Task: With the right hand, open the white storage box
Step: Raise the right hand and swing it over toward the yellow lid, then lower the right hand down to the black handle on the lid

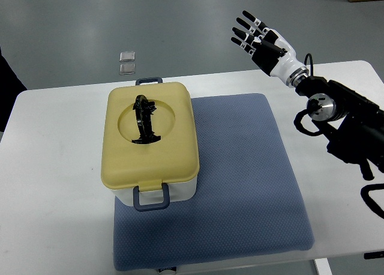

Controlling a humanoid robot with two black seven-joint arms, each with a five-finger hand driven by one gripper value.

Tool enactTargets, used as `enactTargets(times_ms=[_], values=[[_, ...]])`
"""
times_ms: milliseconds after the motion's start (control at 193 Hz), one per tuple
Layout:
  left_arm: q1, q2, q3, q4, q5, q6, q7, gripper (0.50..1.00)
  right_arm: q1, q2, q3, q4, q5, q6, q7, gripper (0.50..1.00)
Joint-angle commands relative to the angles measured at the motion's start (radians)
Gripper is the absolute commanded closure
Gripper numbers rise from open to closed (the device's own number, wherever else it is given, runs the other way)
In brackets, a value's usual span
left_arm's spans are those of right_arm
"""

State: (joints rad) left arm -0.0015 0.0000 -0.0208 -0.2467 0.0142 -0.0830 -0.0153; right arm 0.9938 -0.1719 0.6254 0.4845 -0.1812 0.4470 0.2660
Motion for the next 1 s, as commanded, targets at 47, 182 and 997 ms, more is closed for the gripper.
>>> enactTargets(times_ms=[47,182,997], values=[[0.0,0.0,-0.001,-0.008,0.001,-0.001,0.0,0.5,0.14,-0.093,-0.147,0.071,-0.205,0.007,-0.07,0.57],[-0.002,0.0,0.001,-0.023,0.001,-0.001,0.0,0.5,0.318,-0.163,-0.335,0.154,-0.388,0.041,-0.123,0.57],[-0.006,0.0,-0.001,-0.025,0.0,-0.001,0.0,0.5,1.006,0.06,-0.811,0.46,-0.59,0.164,-0.292,0.572]])
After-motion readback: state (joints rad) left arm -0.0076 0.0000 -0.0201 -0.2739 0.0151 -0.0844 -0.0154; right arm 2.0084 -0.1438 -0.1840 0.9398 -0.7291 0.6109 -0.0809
